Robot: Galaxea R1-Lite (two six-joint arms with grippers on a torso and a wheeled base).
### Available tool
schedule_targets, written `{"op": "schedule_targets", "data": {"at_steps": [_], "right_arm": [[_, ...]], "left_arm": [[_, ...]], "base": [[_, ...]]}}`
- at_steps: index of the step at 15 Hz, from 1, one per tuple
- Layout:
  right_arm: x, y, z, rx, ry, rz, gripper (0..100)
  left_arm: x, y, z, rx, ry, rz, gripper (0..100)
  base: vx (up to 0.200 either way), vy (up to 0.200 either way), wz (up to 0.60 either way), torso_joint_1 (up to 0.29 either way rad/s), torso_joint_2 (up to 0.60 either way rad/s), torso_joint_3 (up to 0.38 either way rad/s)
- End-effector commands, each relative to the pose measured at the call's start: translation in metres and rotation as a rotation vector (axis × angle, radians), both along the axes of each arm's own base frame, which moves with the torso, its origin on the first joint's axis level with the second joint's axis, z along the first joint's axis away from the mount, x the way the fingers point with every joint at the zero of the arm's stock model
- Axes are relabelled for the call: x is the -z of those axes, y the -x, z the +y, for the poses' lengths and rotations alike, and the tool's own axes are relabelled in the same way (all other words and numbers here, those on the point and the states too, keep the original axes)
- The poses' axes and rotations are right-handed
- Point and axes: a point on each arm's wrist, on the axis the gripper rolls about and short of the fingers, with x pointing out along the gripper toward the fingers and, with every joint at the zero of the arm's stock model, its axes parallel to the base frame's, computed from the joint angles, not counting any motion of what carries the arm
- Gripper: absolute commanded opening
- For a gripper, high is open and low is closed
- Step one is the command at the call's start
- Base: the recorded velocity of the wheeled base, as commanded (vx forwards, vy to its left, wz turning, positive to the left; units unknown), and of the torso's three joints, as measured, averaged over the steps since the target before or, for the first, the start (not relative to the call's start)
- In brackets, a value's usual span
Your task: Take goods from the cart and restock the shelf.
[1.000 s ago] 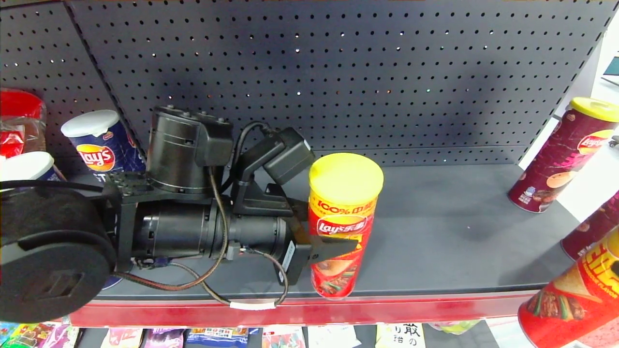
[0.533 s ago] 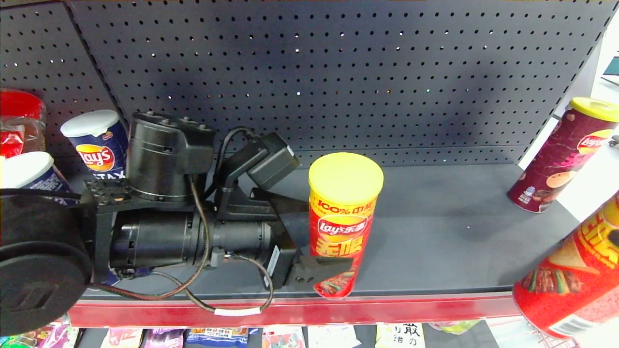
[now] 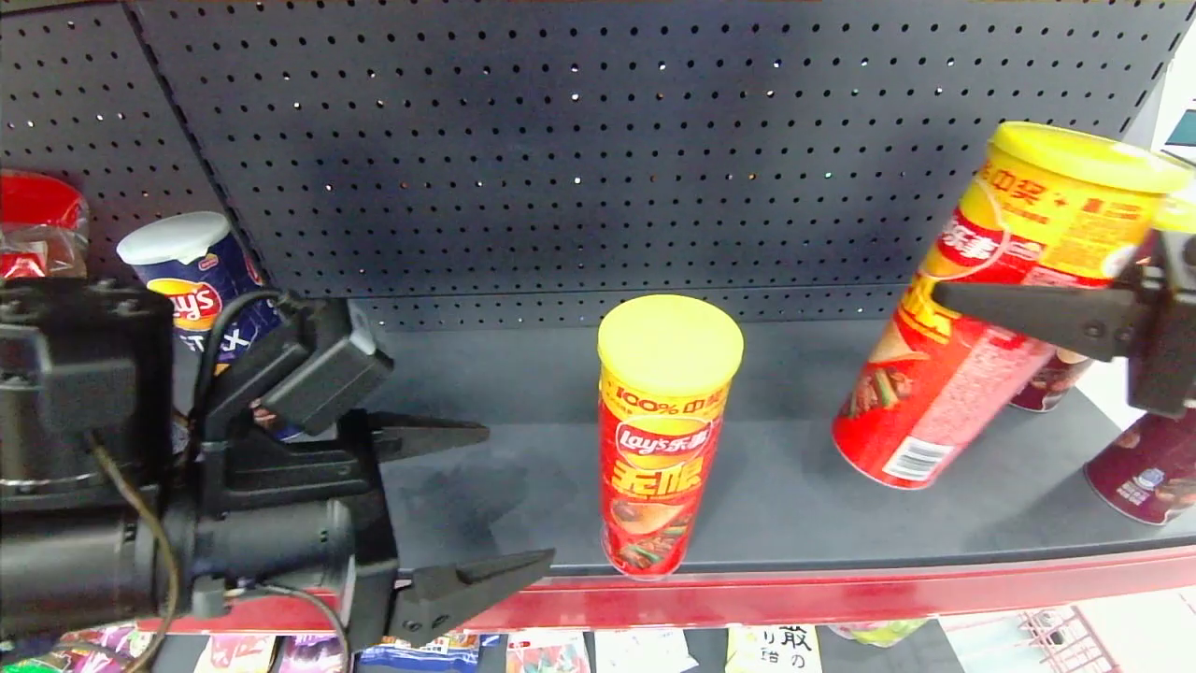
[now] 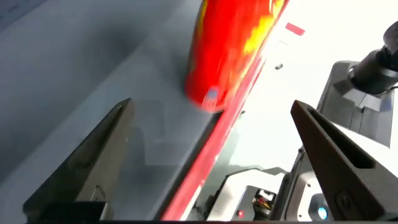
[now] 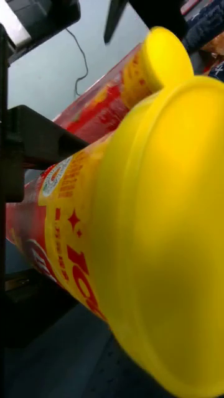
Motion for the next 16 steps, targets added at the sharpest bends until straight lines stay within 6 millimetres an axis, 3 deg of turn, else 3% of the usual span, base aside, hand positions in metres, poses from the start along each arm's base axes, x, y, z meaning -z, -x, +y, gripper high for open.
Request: {"op": "schedule_targets", "data": {"at_steps": [1, 5, 7, 12, 16], "right_arm": [[0.015, -0.058, 0.038, -0.074, 0.018, 0.035, 0], [0.031, -0.097, 0.074, -0.131, 0.022, 0.041, 0], [0.035, -0.11, 0.093, -0.166, 0.024, 0.045, 0], [0.049, -0.135, 0.109, -0.213, 0.062, 0.028, 0], [0.055, -0.14, 0.113, -0.216, 0.069, 0.037, 0]], "left_arm": [[-0.004, 0.036, 0.03, -0.05, 0.057, -0.045, 100], [-0.001, 0.068, 0.055, -0.122, 0.068, -0.028, 100], [0.0, 0.071, 0.058, -0.18, 0.051, -0.043, 100], [-0.001, 0.072, 0.059, -0.188, 0.051, -0.049, 100], [0.0, 0.072, 0.058, -0.188, 0.049, -0.047, 100]], "base": [[0.0, 0.0, 0.0, 0.0, 0.0, 0.0], [0.0, 0.0, 0.0, 0.0, 0.0, 0.0], [0.0, 0.0, 0.0, 0.0, 0.0, 0.0], [0.0, 0.0, 0.0, 0.0, 0.0, 0.0], [0.0, 0.0, 0.0, 0.0, 0.0, 0.0]]}}
